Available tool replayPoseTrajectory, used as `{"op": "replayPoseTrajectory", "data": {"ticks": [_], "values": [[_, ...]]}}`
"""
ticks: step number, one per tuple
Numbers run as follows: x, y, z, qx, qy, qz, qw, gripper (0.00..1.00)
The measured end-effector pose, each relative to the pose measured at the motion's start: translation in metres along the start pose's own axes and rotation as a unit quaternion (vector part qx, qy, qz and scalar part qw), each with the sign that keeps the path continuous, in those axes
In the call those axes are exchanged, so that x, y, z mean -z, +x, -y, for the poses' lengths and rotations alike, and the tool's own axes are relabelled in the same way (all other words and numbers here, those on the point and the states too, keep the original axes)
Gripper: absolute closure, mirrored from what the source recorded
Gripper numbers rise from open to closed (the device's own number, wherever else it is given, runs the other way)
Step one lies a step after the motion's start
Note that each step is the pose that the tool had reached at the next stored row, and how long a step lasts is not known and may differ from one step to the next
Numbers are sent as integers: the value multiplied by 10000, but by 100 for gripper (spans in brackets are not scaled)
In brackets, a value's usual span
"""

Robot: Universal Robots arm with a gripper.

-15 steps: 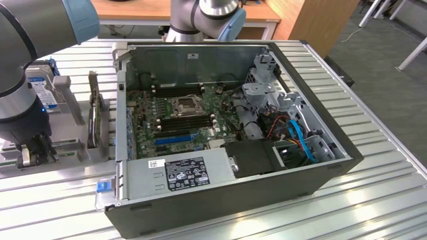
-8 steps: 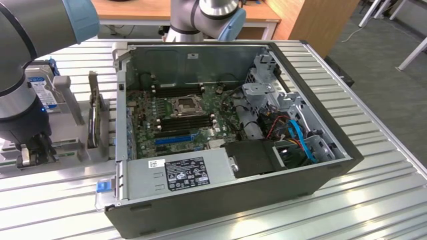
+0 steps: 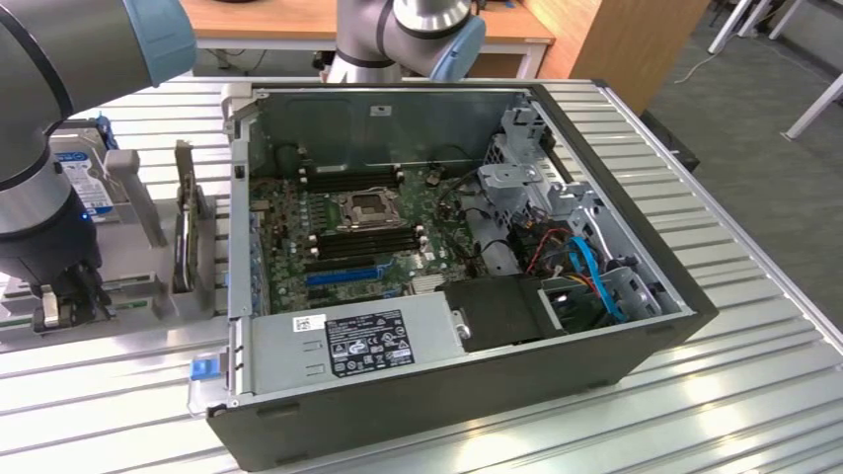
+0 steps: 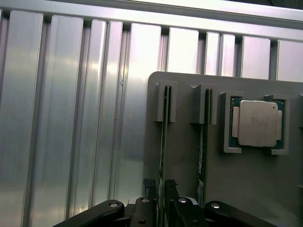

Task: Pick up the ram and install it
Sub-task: 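Pick up the ram and move it above insertion slot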

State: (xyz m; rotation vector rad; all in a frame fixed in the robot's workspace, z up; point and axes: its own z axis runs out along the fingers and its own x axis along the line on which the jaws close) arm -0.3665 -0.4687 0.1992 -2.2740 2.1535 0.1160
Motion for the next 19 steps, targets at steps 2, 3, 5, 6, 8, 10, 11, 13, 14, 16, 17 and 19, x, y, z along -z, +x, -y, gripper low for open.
{"op": "replayPoseTrajectory", "data": {"ticks": [2,3,5,6,8,10,11,13,14,16,17,19], "values": [[0,0,0,0,0,0,10000,78],[0,0,0,0,0,0,10000,78],[0,0,0,0,0,0,10000,86],[0,0,0,0,0,0,10000,86],[0,0,0,0,0,0,10000,88],[0,0,0,0,0,0,10000,88],[0,0,0,0,0,0,10000,88],[0,0,0,0,0,0,10000,88],[0,0,0,0,0,0,10000,88],[0,0,0,0,0,0,10000,88],[0,0,0,0,0,0,10000,88],[0,0,0,0,0,0,10000,88]]}}
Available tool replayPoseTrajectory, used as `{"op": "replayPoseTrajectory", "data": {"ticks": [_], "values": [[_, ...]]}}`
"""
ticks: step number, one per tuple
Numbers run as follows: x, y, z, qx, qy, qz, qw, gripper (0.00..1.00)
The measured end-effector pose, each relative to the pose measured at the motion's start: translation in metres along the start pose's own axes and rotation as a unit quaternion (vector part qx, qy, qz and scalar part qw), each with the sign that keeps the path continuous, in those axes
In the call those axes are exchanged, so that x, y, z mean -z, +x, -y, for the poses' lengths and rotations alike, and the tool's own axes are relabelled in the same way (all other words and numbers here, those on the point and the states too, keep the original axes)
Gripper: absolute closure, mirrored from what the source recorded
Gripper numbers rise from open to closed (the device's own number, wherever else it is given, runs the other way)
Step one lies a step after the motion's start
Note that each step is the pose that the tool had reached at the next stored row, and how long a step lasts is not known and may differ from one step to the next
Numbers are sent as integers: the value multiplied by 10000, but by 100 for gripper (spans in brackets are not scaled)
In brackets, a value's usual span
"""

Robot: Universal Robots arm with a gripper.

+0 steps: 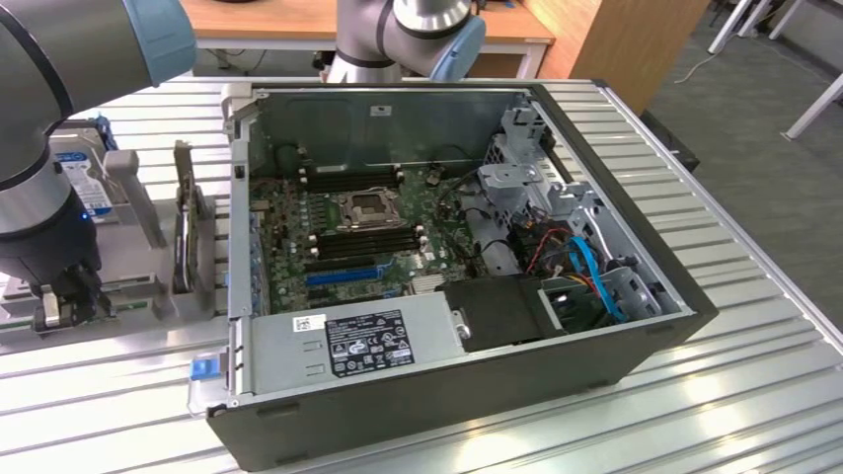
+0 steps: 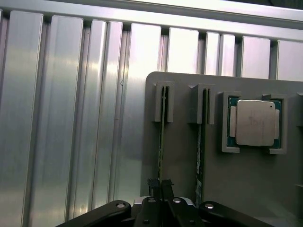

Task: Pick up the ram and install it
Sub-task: 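Pick up the ram and move it above insertion slot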

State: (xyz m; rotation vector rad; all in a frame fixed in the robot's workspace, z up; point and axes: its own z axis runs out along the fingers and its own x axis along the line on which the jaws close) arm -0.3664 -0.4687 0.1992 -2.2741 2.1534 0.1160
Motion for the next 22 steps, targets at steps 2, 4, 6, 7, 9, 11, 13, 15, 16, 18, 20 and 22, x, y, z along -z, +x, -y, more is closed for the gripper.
{"op": "replayPoseTrajectory", "data": {"ticks": [2,4,6,7,9,11,13,15,16,18,20,22], "values": [[0,0,0,0,0,0,10000,88],[0,0,0,0,0,0,10000,88],[0,0,0,0,0,0,10000,88],[0,0,0,0,0,-2,10000,88],[0,0,0,0,0,-3,10000,88],[0,-1,0,0,0,-2,10000,88],[0,-1,0,0,0,-3,10000,88],[0,-1,0,0,0,-2,10000,88],[0,-1,0,0,0,-2,10000,88],[0,-1,0,0,0,-2,10000,88],[0,-1,0,-2,0,-2,10000,88],[0,-1,0,-12,0,-2,10000,88]]}}
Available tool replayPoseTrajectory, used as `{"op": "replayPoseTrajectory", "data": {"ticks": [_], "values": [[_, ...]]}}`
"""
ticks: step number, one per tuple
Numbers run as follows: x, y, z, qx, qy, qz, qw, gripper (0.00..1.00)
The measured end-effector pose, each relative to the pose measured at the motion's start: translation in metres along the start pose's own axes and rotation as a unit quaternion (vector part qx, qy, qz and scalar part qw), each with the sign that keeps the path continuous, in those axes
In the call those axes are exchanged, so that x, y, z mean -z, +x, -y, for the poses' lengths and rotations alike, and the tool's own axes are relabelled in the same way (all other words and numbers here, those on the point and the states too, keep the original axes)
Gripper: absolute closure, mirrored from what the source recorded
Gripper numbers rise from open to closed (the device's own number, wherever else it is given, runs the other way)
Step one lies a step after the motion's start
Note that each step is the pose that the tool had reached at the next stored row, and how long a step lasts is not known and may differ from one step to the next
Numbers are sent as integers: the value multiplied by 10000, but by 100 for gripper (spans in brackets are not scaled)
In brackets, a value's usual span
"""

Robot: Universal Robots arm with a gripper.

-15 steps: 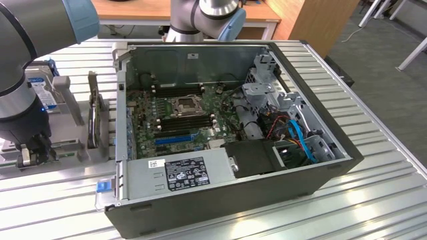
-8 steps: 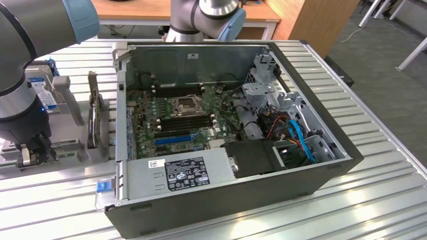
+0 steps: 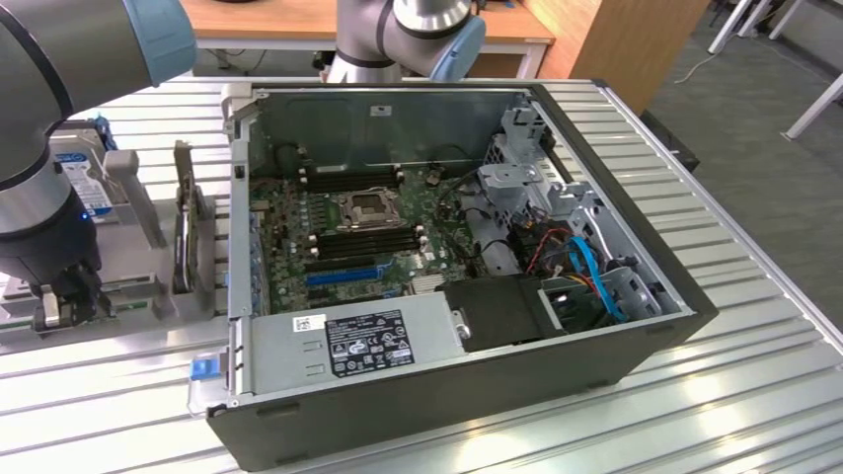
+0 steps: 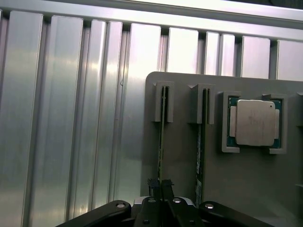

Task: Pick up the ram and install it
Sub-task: 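Pick up the ram and move it above insertion slot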

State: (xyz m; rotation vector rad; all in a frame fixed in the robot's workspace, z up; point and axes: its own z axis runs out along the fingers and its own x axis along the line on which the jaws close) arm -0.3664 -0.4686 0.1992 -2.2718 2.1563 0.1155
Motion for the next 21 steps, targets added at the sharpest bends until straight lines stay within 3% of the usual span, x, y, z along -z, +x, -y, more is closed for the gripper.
{"op": "replayPoseTrajectory", "data": {"ticks": [21], "values": [[-1,0,0,-159,9,7,9999,88]]}}
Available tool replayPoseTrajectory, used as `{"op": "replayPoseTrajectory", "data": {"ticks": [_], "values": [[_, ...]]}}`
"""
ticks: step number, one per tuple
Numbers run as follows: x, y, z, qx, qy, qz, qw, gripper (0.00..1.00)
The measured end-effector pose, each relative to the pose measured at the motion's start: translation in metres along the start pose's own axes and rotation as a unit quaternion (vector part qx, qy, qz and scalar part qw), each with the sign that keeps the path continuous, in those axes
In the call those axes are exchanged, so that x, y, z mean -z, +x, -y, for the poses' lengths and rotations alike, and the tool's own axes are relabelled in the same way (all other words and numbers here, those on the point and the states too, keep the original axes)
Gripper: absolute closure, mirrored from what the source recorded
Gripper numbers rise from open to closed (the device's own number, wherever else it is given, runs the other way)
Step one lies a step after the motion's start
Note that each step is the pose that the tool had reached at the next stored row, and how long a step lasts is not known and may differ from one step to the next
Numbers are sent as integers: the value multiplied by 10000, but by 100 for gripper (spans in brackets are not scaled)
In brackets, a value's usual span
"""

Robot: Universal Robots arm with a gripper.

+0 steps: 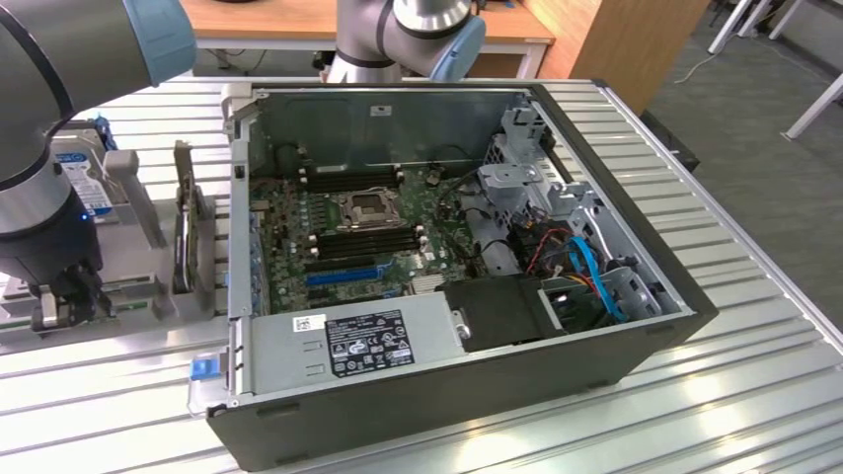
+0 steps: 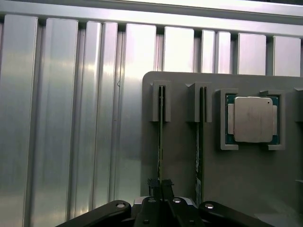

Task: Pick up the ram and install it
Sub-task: 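Pick up the ram and move it above insertion slot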

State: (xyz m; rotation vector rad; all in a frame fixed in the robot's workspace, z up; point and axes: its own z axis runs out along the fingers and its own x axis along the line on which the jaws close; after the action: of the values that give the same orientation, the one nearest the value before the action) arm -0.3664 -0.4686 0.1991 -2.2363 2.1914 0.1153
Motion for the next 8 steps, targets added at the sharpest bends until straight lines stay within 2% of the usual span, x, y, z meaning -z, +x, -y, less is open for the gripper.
{"op": "replayPoseTrajectory", "data": {"ticks": [8], "values": [[0,0,0,-61,4,3,10000,88]]}}
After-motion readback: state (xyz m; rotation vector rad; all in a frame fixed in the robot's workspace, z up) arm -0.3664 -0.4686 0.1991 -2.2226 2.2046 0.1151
